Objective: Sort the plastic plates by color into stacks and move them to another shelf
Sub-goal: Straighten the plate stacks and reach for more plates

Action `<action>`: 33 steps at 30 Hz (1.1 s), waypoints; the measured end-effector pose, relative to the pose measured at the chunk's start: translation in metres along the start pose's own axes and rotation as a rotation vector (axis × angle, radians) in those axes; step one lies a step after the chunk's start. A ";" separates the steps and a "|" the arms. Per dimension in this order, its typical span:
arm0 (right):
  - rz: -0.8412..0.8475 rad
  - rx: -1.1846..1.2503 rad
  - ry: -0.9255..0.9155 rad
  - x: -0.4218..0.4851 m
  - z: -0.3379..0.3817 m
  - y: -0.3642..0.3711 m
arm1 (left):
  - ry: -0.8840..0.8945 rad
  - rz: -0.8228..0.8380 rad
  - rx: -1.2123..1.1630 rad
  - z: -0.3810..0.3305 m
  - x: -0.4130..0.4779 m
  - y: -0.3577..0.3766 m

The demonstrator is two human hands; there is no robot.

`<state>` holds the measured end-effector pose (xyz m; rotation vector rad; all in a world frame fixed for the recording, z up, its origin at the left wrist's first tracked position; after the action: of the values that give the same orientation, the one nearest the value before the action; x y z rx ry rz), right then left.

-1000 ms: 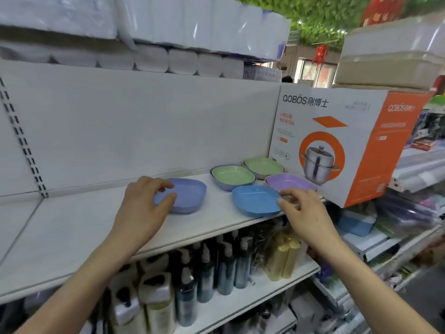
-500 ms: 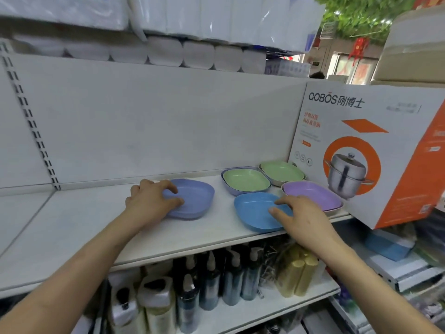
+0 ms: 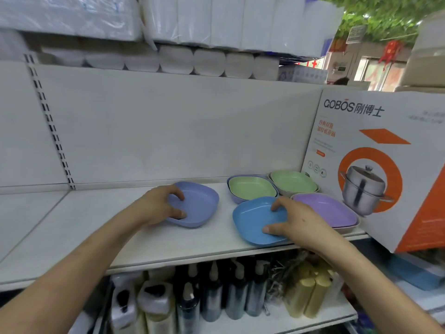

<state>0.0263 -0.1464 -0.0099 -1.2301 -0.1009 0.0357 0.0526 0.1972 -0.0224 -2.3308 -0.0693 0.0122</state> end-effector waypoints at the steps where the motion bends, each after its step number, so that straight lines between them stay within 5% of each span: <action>1: -0.006 0.018 -0.009 0.000 0.000 -0.002 | 0.002 -0.008 -0.020 0.000 -0.002 -0.001; 16: -0.022 0.370 -0.269 -0.006 0.031 0.004 | 0.013 -0.431 -0.132 0.022 -0.110 -0.034; 33: 0.231 0.639 -0.735 -0.092 0.316 0.102 | -0.334 -0.873 -0.016 0.159 -0.377 -0.172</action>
<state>-0.0927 0.1771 -0.0068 -0.5335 -0.5425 0.6740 -0.3365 0.4102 -0.0120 -2.1087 -1.2339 -0.0352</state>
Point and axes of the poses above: each hand's wrist, its own x-axis towards the middle knuckle, its own y-axis out of the palm, z = x × y, the point moved 6 cm from there along x, towards the middle knuckle, and after that the axes turned 6 degrees about -x, right-handed, at the moved point
